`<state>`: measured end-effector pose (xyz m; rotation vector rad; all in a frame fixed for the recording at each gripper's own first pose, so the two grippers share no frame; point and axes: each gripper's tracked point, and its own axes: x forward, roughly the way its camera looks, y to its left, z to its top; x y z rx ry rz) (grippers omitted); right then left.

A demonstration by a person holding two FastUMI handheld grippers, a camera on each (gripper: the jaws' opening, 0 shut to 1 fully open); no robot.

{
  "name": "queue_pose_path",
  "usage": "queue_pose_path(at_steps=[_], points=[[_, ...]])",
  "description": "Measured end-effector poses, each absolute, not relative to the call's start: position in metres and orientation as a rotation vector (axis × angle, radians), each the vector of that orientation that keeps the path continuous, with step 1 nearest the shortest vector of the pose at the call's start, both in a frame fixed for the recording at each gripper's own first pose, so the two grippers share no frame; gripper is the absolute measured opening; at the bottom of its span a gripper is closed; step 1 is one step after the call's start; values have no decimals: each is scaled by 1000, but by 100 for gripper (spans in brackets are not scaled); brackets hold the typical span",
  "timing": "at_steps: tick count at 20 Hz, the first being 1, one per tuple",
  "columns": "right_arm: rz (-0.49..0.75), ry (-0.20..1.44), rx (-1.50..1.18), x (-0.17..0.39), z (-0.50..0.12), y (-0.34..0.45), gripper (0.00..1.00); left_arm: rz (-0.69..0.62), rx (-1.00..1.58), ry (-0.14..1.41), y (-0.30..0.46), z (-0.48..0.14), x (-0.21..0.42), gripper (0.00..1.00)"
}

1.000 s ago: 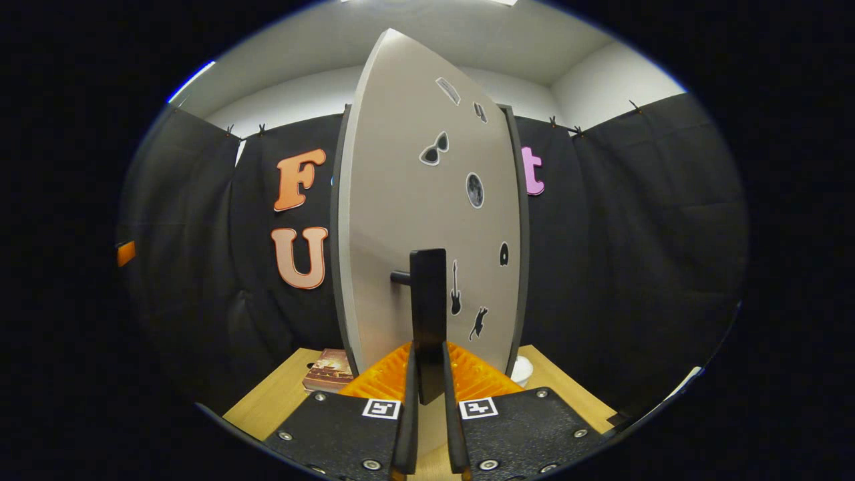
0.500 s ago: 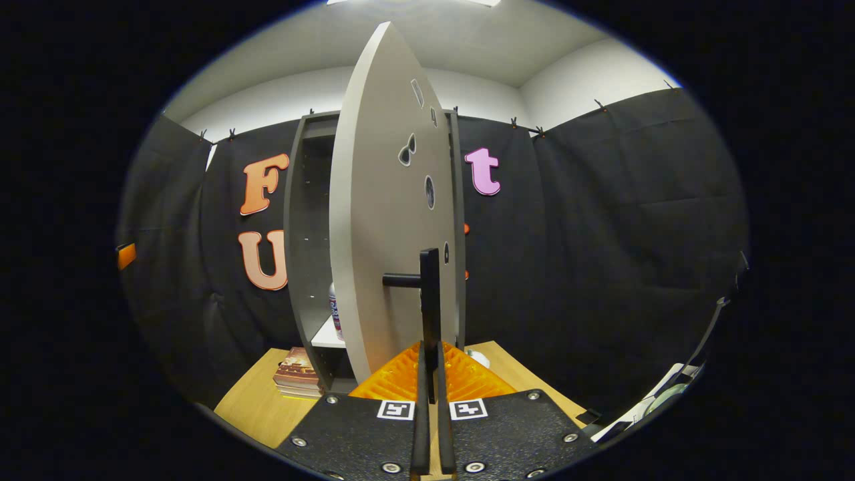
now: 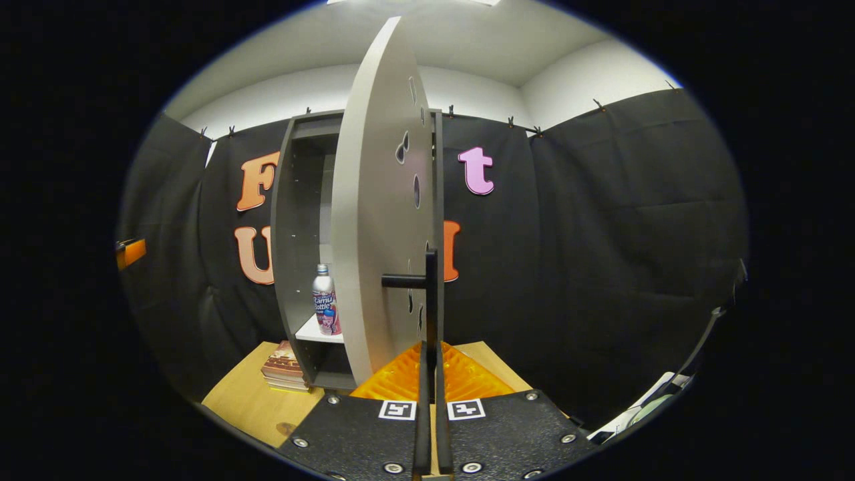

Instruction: Open the cabinet door with the right hand, grasp the bottle in the cabinet with the left hand and place it on the coaster, then close the cabinet door with the right hand.

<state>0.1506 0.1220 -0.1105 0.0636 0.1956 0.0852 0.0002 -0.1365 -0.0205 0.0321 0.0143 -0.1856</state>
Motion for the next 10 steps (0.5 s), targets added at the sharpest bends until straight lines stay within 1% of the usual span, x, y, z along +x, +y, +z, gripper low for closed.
queue_pose_path(at_steps=[5,10], points=[[90,205,68,153,-113,112,3,-198,13,45,-164,-30,0,100],[106,210,82,154,-114,104,3,-207,10,67,-194,-35,0,96]])
